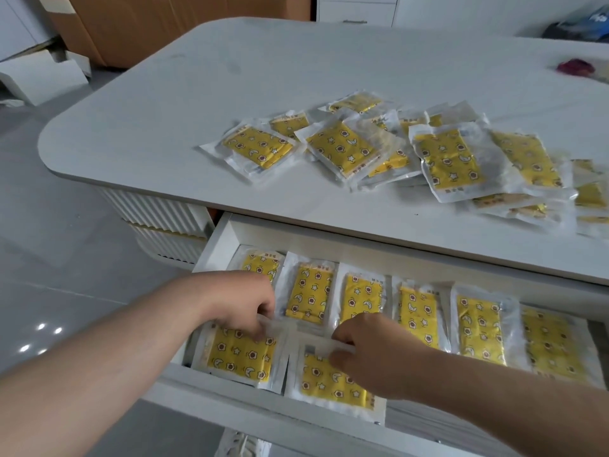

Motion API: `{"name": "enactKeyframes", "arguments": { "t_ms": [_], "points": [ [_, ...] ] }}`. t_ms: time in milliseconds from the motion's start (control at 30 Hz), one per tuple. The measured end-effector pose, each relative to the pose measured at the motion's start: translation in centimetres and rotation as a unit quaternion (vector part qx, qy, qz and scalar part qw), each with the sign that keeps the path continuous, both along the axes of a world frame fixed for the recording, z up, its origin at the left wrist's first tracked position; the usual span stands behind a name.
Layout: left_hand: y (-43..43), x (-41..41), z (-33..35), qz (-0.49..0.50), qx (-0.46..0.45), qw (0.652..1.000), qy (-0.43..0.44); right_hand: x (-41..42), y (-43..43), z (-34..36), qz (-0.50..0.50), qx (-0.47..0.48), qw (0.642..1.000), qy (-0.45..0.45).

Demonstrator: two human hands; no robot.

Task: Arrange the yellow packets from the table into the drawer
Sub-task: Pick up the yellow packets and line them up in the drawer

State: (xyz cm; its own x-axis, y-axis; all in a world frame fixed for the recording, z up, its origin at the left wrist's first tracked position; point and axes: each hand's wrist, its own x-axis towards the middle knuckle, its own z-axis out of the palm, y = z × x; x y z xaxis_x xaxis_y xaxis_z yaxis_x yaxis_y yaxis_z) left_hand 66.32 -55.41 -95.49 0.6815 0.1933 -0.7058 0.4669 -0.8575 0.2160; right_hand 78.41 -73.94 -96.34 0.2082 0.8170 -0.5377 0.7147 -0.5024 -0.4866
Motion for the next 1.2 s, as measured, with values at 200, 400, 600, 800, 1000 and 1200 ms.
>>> {"name": "enactKeyframes", "arguments": {
  "t_ms": [200, 400, 600, 800, 1000, 1200],
  "points": [
    [0.0, 0.1, -0.6, -0.003, 0.013, 1.0, 0.004, -0.2, 0.3, -0.5, 0.015, 0.017, 0.999, -0.041],
    [-0.1, 0.0, -1.2, 0.003, 0.024, 1.0, -0.015, -0.8, 0.0, -1.2, 0.064, 0.062, 0.989, -0.118],
    [0.4, 0.3, -1.0, 0.059, 0.002, 0.992, -0.11, 0.6, -0.5, -0.7, 0.183, 0.099, 0.958, -0.198],
    [0.8, -0.1, -1.4, 0.039, 0.01, 0.998, -0.058, 2.6, -1.4, 0.1, 0.32, 0.062, 0.925, -0.197],
    [0.6, 0.1, -1.3, 0.036, -0.003, 0.998, -0.049, 3.2, -2.0, -0.9, 0.391, 0.084, 0.885, -0.238],
    [0.7, 0.2, -1.5, 0.042, -0.018, 0.997, -0.056, 3.3, -2.6, -2.2, 0.38, 0.117, 0.88, -0.261]
  ]
}}
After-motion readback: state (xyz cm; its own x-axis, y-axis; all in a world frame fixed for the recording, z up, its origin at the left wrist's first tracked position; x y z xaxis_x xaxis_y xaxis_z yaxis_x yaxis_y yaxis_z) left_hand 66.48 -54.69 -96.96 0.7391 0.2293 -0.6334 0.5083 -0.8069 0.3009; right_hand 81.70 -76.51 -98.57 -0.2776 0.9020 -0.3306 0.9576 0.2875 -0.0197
